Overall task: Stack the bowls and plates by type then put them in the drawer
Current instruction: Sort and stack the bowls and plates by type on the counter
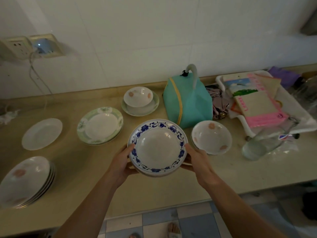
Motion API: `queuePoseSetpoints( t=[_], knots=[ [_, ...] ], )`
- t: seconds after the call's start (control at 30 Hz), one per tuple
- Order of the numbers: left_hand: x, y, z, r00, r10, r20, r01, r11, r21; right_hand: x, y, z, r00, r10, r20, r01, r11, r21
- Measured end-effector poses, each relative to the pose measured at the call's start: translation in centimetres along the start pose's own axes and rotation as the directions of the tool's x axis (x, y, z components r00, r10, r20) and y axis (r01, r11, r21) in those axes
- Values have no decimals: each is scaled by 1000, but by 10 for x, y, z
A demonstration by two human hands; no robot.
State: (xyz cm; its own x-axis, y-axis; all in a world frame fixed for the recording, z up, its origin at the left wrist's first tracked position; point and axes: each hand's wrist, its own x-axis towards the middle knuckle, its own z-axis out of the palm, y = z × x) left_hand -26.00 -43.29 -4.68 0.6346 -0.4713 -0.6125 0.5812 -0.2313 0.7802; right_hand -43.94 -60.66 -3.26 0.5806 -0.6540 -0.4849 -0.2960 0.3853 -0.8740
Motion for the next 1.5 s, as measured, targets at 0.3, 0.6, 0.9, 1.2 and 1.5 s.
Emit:
queuePoseSetpoints(
  t=[0.3,0.6,0.9,1.2,1.5],
  knots=[
    [3,12,1,999,0,-51,-3,998,-55,20,-3,-1,986,-11,166,7,1000,26],
    [-28,31,29,738,619,-270,-404,725,558,11,13,-67,976,45,-213,-41,999,22],
    [-63,26,146,571,772,278,-784,412,465,62,-6,-142,822,-178,-541,4,952,-306],
    [-9,-36,213,990,-75,116,21,910,413,83,-2,-138,885,-226,-406,65,926,-373],
    [22,-38,239,998,63,23,-67,927,370,89,0,-151,935,-96,-341,15,972,-233]
  ],
)
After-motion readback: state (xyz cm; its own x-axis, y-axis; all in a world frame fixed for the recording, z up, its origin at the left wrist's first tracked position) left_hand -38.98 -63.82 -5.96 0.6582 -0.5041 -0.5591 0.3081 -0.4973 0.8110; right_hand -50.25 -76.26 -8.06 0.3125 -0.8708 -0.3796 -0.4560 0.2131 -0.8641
